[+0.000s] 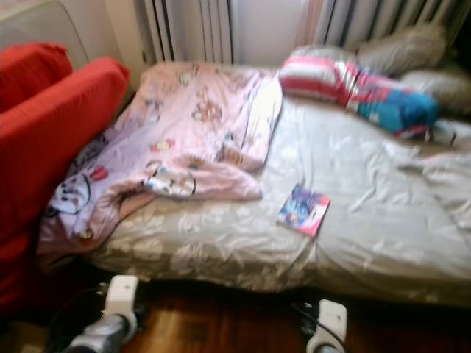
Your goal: Clean up the room
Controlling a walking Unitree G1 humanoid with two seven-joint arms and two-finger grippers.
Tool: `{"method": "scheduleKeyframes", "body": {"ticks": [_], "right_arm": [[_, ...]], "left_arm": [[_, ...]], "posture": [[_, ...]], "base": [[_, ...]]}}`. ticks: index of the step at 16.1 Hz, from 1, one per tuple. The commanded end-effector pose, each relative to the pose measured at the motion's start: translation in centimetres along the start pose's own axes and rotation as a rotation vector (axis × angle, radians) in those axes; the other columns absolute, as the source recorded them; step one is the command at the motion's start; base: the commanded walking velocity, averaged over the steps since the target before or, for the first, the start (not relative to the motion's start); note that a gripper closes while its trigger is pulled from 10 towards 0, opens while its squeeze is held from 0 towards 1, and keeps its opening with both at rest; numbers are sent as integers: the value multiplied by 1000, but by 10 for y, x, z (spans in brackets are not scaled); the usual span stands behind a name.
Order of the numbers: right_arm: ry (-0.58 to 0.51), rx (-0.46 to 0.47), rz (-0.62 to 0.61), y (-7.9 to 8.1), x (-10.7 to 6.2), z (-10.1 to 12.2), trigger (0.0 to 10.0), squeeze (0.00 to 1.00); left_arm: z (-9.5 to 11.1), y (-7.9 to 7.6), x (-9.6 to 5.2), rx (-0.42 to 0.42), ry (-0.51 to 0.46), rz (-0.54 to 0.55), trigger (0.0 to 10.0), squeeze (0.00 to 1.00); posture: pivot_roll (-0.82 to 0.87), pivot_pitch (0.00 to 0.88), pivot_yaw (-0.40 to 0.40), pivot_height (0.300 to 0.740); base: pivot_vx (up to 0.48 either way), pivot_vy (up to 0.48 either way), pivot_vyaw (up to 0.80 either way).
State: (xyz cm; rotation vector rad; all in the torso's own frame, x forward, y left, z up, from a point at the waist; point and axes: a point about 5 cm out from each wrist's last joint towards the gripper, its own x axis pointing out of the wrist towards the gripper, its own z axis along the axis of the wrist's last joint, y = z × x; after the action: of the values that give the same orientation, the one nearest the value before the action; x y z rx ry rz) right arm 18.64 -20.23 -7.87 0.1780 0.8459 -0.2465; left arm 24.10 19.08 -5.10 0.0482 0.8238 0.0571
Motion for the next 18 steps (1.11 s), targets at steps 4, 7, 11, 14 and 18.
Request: {"method": "scheduleKeyframes", "body": {"ticks": [4, 7, 11, 14, 18], "right_arm": [[-17, 13, -11, -2, 1, 4, 10000, 0], [-19, 12, -10, -2, 1, 5, 10000, 0], [-21, 10, -7, -2, 1, 7, 10000, 0], [-25, 14, -4, -2, 1, 7, 10000, 0], [-36, -15, 7, -2, 1, 8, 10000, 0]], "left_arm": [[-5, 0, -1, 3, 13, -2, 10000, 0], [-4, 0, -1, 4, 11, -4, 10000, 0], [-4, 0, -1, -1, 9, -4, 10000, 0], [-4, 0, -1, -1, 9, -5, 10000, 0], [-4, 0, -1, -4, 8, -5, 10000, 0]], "posture": [[68, 60, 44, 740], [68, 57, 43, 740], [67, 58, 45, 740], [67, 59, 45, 740], [67, 59, 45, 740]], "base": [[0, 0, 0], [0, 0, 0], [0, 0, 0], [0, 0, 0], [0, 0, 144]]}}
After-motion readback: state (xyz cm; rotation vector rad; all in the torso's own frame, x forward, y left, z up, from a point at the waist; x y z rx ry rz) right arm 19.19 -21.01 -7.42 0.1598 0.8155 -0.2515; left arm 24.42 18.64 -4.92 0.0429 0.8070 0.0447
